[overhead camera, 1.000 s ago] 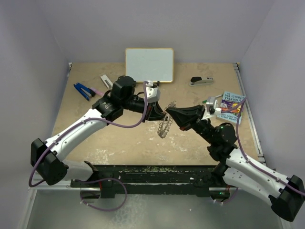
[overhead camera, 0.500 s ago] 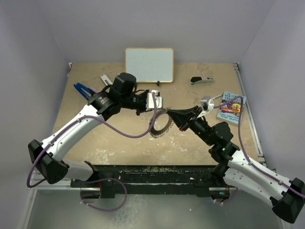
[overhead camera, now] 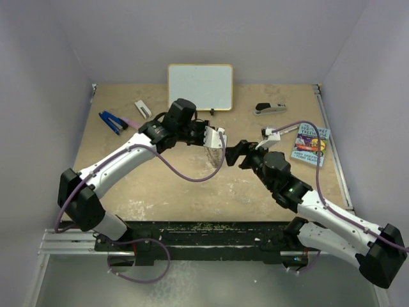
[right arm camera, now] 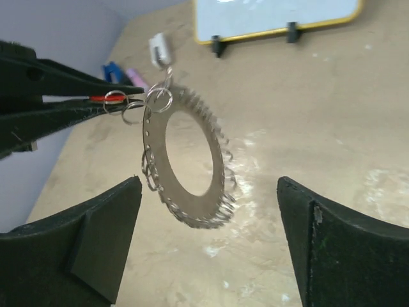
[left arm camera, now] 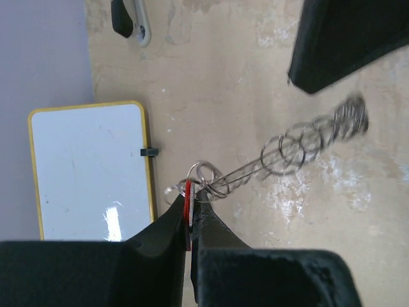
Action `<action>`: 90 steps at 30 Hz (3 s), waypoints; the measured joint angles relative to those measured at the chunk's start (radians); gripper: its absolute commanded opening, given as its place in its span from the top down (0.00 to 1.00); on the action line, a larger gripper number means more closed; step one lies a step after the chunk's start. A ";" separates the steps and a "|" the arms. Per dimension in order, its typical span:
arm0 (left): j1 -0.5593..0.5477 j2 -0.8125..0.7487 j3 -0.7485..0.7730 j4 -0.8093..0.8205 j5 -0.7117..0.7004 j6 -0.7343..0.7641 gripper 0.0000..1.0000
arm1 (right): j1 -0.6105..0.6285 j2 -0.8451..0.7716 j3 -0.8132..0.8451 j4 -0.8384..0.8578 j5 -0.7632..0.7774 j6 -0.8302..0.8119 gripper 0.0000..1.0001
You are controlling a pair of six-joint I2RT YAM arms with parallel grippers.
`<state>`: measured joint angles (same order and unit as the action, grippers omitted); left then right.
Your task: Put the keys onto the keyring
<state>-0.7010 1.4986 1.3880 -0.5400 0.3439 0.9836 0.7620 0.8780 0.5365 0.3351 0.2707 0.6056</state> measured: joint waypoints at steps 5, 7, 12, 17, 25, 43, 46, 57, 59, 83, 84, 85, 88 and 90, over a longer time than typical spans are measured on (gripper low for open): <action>0.000 0.114 -0.046 0.106 -0.100 0.092 0.97 | -0.024 0.018 0.091 -0.240 0.145 0.089 0.03; -0.002 0.167 -0.056 0.128 -0.111 0.113 0.97 | -0.029 0.011 0.104 -0.333 0.190 0.140 0.03; -0.035 0.247 -0.065 0.179 -0.117 0.142 0.97 | -0.030 -0.072 0.125 -0.634 0.283 0.291 0.00; -0.117 0.302 -0.056 0.218 -0.117 0.162 0.96 | -0.030 -0.196 0.216 -0.872 0.348 0.415 0.00; -0.137 0.523 0.171 0.156 -0.237 0.138 0.87 | -0.031 -0.161 0.368 -1.124 0.454 0.582 0.00; 0.068 0.565 0.261 0.135 -0.356 0.125 0.02 | -0.030 -0.076 0.427 -1.120 0.445 0.484 0.00; 0.125 0.565 0.294 0.132 -0.358 0.072 0.02 | -0.030 -0.080 0.427 -1.104 0.446 0.467 0.00; 0.368 0.360 0.192 0.152 -0.371 -0.170 0.02 | -0.030 -0.021 0.423 -1.043 0.450 0.393 0.01; 0.365 0.283 0.134 0.158 -0.373 -0.193 0.02 | -0.030 -0.020 0.423 -1.029 0.454 0.380 0.01; 0.380 0.092 -0.044 0.176 -0.370 -0.296 0.02 | -0.030 -0.055 0.425 -1.096 0.480 0.378 0.00; 0.380 0.092 -0.045 0.178 -0.370 -0.299 0.02 | -0.030 -0.053 0.425 -1.099 0.480 0.378 0.00; 0.380 0.092 -0.045 0.179 -0.370 -0.303 0.02 | -0.030 -0.051 0.425 -1.102 0.480 0.378 0.00; 0.380 0.092 -0.045 0.181 -0.370 -0.312 0.02 | -0.030 -0.046 0.425 -1.109 0.480 0.378 0.00; 0.380 0.092 -0.045 0.181 -0.370 -0.316 0.02 | -0.030 -0.041 0.425 -1.110 0.480 0.378 0.00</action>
<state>-0.3210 1.5909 1.3434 -0.3588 -0.0261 0.6678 0.7319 0.8368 0.9619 -0.7753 0.7502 0.9833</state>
